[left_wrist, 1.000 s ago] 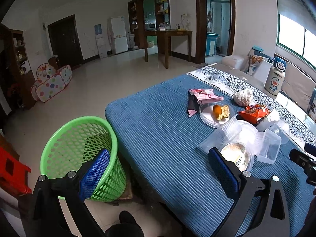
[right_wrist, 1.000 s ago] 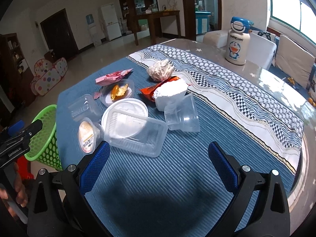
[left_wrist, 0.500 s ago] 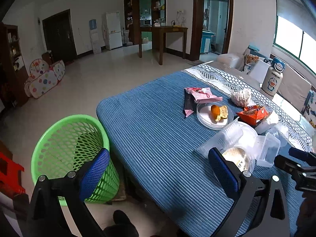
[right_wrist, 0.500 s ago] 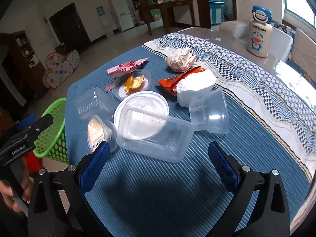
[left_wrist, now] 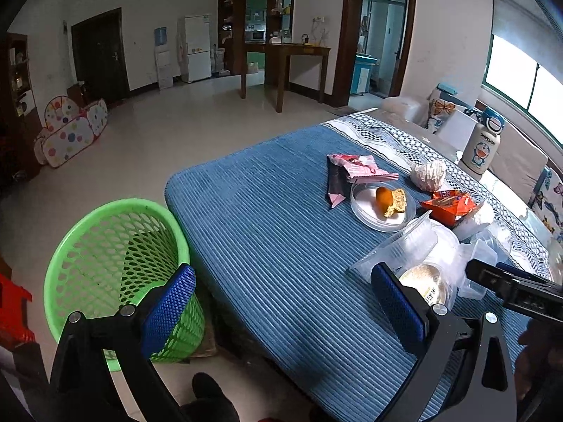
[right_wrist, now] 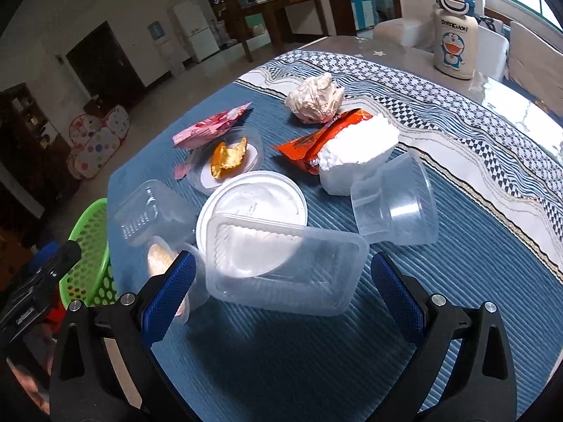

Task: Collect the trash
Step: 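Reach the left tool to the small clear container while the right tool grasps the clear tray, then carry both clear containers to the green wastebasket and open both tools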

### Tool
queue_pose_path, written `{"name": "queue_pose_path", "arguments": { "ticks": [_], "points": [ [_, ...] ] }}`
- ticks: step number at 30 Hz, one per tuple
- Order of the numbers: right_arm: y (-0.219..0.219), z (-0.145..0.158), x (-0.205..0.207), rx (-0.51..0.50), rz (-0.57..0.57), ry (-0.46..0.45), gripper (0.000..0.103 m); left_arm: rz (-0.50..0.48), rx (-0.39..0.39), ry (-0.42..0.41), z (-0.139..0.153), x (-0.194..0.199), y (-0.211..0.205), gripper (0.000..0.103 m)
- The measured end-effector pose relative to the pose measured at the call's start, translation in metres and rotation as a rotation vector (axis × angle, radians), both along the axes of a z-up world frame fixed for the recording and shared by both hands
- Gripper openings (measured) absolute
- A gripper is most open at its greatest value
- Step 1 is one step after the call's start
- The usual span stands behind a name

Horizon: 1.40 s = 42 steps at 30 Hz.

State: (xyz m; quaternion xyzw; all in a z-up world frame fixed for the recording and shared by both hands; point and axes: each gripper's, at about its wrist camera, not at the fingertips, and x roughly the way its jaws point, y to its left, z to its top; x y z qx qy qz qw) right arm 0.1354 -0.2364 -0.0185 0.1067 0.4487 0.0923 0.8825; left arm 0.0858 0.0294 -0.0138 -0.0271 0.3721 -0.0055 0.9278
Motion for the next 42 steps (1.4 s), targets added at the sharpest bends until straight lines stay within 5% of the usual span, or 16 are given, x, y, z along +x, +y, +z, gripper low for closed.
{"name": "queue_pose_path", "arguments": {
  "ticks": [7, 15, 20, 24, 28, 32, 42],
  "points": [
    [-0.005, -0.005, 0.001, 0.023, -0.004, 0.008, 0.091, -0.094, -0.027, 0.001, 0.000, 0.006, -0.008, 0.096],
    [-0.017, 0.008, -0.014, 0.012, 0.005, -0.027, 0.090, -0.319, -0.017, -0.037, 0.004, 0.012, -0.042, 0.095],
    [-0.023, 0.012, -0.019, 0.013, 0.003, -0.027, 0.090, -0.422, -0.004, 0.008, -0.007, 0.026, -0.060, 0.072],
    [-0.023, 0.013, -0.022, 0.006, 0.008, -0.030, 0.090, -0.468, -0.024, 0.038, -0.015, 0.034, -0.065, 0.063],
    [-0.022, 0.013, -0.024, 0.005, 0.007, -0.031, 0.091, -0.500, -0.038, 0.056, -0.022, 0.040, -0.067, 0.043],
    [-0.020, 0.014, -0.025, -0.004, 0.010, -0.032, 0.090, -0.510, -0.062, 0.038, -0.022, 0.039, -0.064, 0.036],
    [0.002, 0.034, -0.033, -0.016, 0.055, -0.079, 0.090, -0.471, -0.130, -0.037, 0.002, 0.023, -0.037, 0.034]
  ]
}}
